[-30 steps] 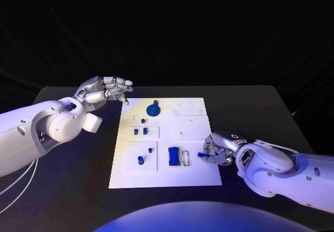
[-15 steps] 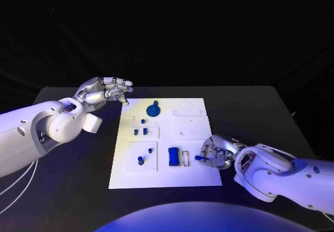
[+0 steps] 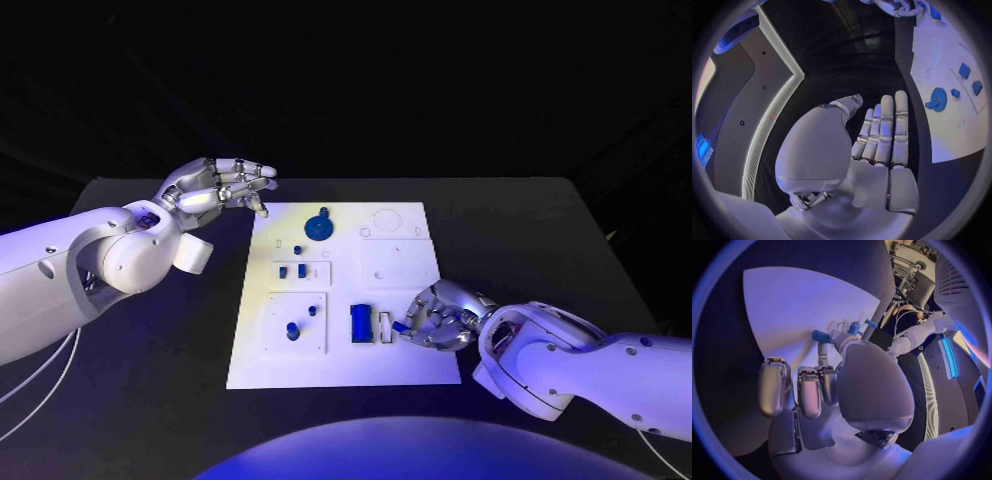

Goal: Assemble the parts on the task board

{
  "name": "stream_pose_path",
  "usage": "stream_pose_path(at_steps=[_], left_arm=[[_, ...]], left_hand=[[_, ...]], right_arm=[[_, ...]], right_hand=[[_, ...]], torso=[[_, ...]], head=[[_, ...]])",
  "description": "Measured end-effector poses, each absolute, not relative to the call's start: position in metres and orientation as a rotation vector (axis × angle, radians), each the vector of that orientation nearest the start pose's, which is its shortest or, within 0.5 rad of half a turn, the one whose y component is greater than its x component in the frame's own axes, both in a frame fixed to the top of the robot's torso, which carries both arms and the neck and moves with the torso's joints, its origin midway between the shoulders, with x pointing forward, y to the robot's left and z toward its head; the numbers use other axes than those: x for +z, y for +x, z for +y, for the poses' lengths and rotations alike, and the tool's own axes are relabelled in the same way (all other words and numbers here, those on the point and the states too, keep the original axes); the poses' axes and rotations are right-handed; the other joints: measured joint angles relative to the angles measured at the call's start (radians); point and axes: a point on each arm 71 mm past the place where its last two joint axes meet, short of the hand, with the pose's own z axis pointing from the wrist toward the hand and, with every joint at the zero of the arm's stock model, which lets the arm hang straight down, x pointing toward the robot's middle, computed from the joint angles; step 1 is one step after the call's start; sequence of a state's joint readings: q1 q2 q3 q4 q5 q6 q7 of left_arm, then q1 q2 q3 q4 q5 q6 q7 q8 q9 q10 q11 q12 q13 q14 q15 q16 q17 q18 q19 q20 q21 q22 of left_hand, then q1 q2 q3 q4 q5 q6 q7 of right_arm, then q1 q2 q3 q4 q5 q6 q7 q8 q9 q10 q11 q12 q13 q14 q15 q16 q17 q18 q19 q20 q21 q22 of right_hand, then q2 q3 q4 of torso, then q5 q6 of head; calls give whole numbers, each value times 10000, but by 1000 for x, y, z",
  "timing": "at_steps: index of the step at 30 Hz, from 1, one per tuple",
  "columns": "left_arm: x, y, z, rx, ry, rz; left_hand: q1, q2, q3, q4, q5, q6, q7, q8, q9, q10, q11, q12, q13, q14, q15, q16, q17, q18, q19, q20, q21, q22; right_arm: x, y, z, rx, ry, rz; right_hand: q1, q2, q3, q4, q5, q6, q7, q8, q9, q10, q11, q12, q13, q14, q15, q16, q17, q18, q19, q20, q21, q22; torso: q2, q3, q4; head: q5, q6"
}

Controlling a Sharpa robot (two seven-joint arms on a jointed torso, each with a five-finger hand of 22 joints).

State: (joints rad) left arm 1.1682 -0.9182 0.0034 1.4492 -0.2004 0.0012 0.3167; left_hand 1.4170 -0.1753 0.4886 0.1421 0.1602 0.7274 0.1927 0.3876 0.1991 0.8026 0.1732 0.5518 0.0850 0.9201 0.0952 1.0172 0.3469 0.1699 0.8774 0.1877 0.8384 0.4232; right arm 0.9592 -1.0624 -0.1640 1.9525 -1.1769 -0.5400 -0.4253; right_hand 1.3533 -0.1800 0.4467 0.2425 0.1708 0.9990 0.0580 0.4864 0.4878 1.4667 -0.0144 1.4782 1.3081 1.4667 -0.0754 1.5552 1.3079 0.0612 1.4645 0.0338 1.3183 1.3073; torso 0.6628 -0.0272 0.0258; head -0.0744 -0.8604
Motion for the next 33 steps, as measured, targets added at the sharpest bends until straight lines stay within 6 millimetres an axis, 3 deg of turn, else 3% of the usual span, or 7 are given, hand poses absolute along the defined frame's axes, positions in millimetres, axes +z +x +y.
stream_pose_path(at_steps=[14,18,26,33], left_arm=[[-184,491,251,-16028,-9104,16327],[-184,491,250,-16030,-9102,16329],[-184,491,250,-16036,-9099,16338],[-184,491,250,-16034,-9101,16349]], left_hand=[[0,0,0,0,0,0,0,0,0,0,0,0,0,0,0,0,-1,0,0,0,0,1],[0,0,0,0,0,0,0,0,1,0,0,0,0,0,0,0,-1,0,0,0,0,0],[0,0,0,0,0,0,0,0,1,0,0,0,-1,0,0,0,9,0,0,0,0,-9],[0,0,0,0,0,0,0,-1,1,0,0,0,-1,0,0,0,9,0,0,0,1,-9]], right_arm=[[-281,329,-199,6852,4951,20292],[-282,330,-197,6897,4968,20278],[-287,333,-191,6917,4784,20568],[-289,335,-189,6862,4618,20851]], right_hand=[[-219,-17,122,-7,-3,-43,42,50,11,0,1,0,0,0,0,0,-2,0,0,1,0,8],[-482,-17,188,31,-3,-45,43,50,288,0,1,0,0,0,1,0,-2,0,0,1,0,7],[-1052,-321,-13,112,11,-43,43,212,484,0,1,0,0,0,1,0,-2,0,0,1,0,6],[-1480,-319,-220,296,-23,-6,9,222,518,0,1,0,0,0,1,0,-3,0,0,1,0,5]], torso=[[5,6,0],[5,1,1],[5,-11,1],[0,-12,1]], head=[[25,-18],[28,-25],[46,-57],[58,-75]])
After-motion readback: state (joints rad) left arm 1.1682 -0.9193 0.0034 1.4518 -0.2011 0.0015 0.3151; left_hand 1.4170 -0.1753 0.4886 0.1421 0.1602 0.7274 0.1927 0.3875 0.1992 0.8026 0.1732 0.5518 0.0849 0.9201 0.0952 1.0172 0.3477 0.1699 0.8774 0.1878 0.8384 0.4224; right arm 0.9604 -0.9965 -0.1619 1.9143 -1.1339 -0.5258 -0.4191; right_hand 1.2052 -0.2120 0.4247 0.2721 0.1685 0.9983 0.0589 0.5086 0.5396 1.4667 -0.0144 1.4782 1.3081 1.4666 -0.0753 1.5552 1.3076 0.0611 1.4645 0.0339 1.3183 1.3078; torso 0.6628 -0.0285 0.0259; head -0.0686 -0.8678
